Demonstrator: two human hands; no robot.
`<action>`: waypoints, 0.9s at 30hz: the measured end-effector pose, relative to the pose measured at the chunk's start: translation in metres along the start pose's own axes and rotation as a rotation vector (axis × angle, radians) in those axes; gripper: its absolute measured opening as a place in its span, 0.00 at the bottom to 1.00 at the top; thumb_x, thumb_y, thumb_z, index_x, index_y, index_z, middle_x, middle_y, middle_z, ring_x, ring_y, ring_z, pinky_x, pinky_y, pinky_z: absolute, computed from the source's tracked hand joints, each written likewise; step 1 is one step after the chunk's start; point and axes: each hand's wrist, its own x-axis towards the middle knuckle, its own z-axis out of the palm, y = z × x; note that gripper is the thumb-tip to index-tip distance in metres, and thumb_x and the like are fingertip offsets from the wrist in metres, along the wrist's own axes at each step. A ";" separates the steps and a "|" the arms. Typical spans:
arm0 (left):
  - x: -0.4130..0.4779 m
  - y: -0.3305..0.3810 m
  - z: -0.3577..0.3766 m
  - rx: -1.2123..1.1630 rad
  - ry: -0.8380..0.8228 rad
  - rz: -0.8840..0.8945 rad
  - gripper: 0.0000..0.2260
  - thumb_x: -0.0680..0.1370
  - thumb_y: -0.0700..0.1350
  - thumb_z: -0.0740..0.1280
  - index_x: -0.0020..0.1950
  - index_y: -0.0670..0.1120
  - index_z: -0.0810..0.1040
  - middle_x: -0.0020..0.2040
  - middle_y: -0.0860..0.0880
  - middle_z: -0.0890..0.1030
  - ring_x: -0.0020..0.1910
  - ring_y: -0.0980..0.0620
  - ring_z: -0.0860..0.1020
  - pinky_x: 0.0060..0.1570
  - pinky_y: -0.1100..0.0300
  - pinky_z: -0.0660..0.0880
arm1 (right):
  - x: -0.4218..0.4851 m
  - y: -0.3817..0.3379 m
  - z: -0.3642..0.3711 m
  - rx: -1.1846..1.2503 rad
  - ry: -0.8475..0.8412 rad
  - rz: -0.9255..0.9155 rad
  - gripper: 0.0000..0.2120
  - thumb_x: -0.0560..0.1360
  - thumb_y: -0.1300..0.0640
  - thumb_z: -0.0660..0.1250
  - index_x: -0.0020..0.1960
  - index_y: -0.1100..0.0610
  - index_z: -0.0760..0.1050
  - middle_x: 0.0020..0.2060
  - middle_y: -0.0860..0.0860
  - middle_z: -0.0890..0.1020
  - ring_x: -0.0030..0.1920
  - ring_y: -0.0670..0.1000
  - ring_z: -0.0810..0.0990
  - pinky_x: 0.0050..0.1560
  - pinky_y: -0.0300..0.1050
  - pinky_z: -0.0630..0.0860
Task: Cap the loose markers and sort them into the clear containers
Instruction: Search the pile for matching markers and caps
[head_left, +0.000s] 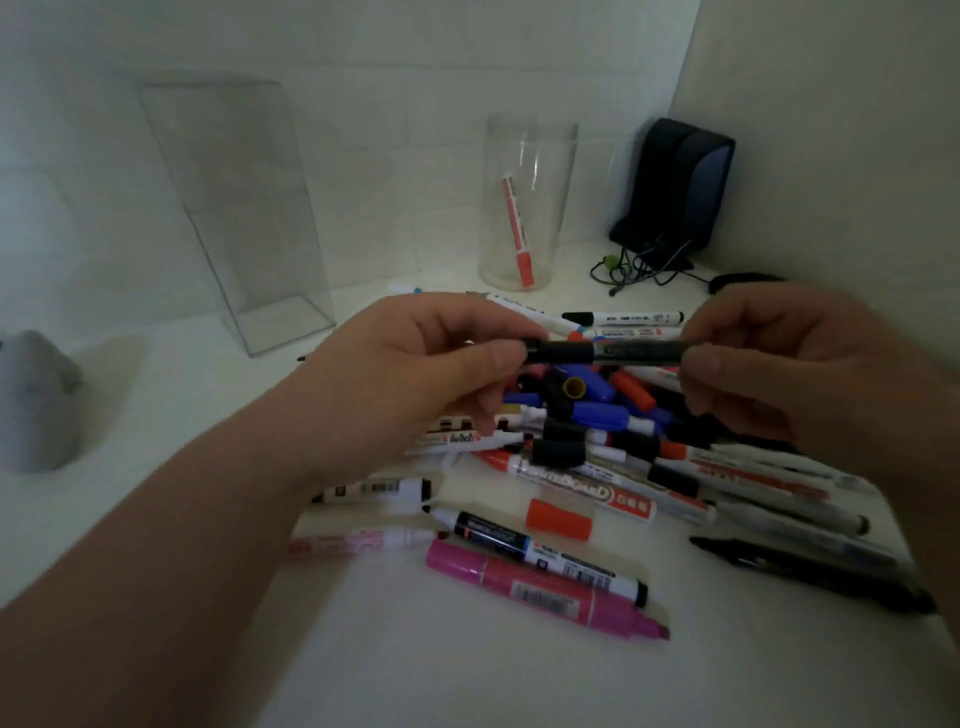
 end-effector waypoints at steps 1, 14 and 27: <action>0.002 -0.001 0.004 -0.138 0.019 -0.013 0.05 0.78 0.44 0.70 0.49 0.48 0.86 0.37 0.43 0.78 0.32 0.48 0.74 0.35 0.57 0.74 | 0.000 0.000 0.004 0.012 0.011 -0.011 0.23 0.57 0.36 0.79 0.43 0.51 0.82 0.31 0.58 0.82 0.30 0.58 0.74 0.29 0.40 0.71; 0.001 -0.003 0.023 -0.276 0.112 0.029 0.12 0.67 0.45 0.74 0.49 0.45 0.87 0.34 0.42 0.82 0.26 0.47 0.77 0.36 0.49 0.82 | -0.005 -0.002 0.035 -0.127 0.113 -0.084 0.09 0.65 0.43 0.71 0.45 0.39 0.82 0.35 0.55 0.83 0.32 0.52 0.79 0.38 0.48 0.80; -0.002 0.005 0.027 -0.224 0.144 0.189 0.08 0.72 0.42 0.71 0.49 0.42 0.83 0.31 0.44 0.80 0.25 0.46 0.78 0.35 0.52 0.82 | -0.010 -0.012 0.045 0.003 0.100 -0.065 0.09 0.66 0.42 0.71 0.44 0.44 0.82 0.30 0.55 0.81 0.29 0.55 0.76 0.34 0.43 0.76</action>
